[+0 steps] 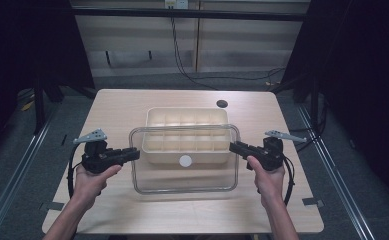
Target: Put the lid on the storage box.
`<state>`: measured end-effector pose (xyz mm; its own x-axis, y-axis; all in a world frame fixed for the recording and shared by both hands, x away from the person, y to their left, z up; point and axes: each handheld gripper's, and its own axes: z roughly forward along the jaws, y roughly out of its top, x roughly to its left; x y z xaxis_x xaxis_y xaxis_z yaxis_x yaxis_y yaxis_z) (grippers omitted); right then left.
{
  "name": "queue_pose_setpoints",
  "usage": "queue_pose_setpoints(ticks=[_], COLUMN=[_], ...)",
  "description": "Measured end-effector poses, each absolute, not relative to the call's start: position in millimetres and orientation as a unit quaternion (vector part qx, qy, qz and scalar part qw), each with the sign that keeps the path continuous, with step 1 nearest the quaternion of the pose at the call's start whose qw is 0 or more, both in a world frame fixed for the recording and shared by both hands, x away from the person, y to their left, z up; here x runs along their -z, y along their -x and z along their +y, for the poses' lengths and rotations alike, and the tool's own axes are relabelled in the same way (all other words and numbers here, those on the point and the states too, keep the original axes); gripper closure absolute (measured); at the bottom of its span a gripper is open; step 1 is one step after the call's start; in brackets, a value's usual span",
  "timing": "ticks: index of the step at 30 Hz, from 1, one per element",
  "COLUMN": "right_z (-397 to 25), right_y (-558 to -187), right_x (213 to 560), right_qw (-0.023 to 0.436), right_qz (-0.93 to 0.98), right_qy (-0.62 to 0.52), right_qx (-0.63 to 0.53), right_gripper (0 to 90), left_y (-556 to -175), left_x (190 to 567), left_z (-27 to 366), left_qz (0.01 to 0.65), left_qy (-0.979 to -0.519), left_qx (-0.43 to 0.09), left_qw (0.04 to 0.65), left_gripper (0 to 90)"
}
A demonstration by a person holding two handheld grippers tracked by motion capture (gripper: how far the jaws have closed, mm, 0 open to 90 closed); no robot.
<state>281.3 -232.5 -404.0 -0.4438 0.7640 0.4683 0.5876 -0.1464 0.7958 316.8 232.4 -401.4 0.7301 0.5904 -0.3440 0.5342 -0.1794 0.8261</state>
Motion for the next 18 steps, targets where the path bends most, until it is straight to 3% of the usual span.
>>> queue_pose_setpoints(ticks=[18], right_z=[-231.6], right_y=[-303.3], right_x=[383.1], right_qw=[0.088], right_qz=[0.647], right_qy=[-0.512], right_qx=[-0.558], right_gripper=[68.9], left_y=[-335.4], left_x=[378.9], left_z=[231.3], left_qz=[0.367], left_qy=[-0.761], left_qx=[-0.047], left_qw=[0.532], left_gripper=[73.2])
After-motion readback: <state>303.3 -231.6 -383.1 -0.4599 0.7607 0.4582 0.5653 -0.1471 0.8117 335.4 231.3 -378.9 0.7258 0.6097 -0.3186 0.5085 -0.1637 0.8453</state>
